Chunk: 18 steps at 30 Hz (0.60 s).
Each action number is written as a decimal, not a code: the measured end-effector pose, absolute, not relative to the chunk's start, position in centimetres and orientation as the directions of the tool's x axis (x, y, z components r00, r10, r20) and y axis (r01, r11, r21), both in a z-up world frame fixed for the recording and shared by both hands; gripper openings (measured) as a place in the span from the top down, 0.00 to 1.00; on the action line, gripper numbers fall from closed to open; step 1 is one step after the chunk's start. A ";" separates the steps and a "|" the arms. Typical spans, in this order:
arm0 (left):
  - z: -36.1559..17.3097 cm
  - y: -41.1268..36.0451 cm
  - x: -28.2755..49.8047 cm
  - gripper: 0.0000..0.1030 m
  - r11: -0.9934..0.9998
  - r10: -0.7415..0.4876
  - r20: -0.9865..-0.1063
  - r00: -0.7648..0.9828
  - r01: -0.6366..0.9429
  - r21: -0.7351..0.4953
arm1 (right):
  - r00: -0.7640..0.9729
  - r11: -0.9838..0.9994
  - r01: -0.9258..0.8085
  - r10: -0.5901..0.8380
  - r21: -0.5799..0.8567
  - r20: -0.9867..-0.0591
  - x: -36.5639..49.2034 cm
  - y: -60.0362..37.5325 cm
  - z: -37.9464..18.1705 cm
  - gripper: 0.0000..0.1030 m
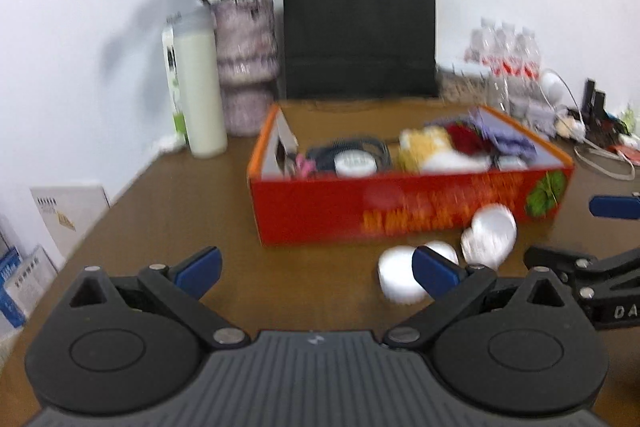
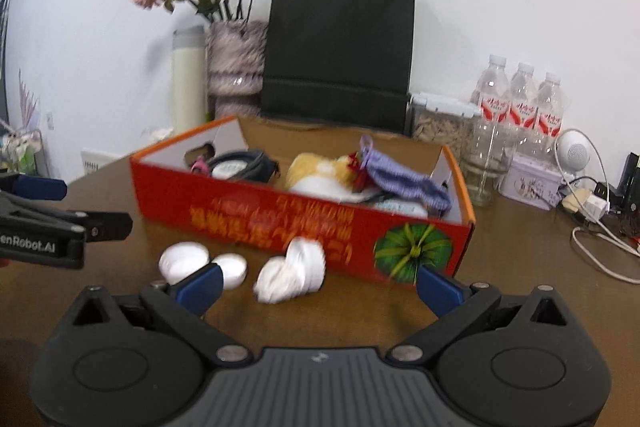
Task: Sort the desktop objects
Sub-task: 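Withdraw both open tools from the box back toward the desk, then grasp the white round puck with the left tool while the right tool grasps the yellow block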
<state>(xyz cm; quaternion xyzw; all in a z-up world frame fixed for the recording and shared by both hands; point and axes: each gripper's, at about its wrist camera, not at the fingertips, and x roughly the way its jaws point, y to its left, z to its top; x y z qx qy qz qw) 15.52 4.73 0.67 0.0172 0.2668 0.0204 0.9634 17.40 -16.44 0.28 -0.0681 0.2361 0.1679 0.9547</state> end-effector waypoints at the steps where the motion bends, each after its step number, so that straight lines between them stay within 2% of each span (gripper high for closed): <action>1: 0.3 4.8 15.1 0.00 0.999 0.039 -0.533 0.845 -0.024 0.035 | 0.826 0.934 -0.354 0.286 -0.052 -0.485 17.2 -16.4 0.1 0.00; 4: -0.9 4.7 14.2 0.00 1.000 0.010 -0.575 0.818 0.000 0.019 | 0.810 0.936 -0.350 0.275 -0.050 -0.517 16.5 -16.5 -0.6 0.00; 11: -1.9 3.9 12.7 0.00 0.998 0.000 -0.595 0.804 0.033 0.044 | 0.785 0.946 -0.324 0.258 -0.018 -0.563 15.6 -17.4 -1.6 0.00; 13: -2.1 3.7 12.5 0.03 0.998 -0.009 -0.599 0.801 0.046 0.047 | 0.777 0.946 -0.324 0.257 -0.015 -0.574 15.5 -17.4 -1.9 0.00; 15: -2.2 3.5 12.6 0.15 0.997 -0.016 -0.602 0.799 0.056 0.049 | 0.770 0.945 -0.328 0.259 -0.014 -0.584 15.4 -17.4 -2.0 0.00; 18: -2.3 3.5 12.6 0.22 0.997 -0.028 -0.606 0.795 0.066 0.041 | 0.770 0.944 -0.330 0.261 -0.013 -0.582 15.3 -17.4 -2.0 0.00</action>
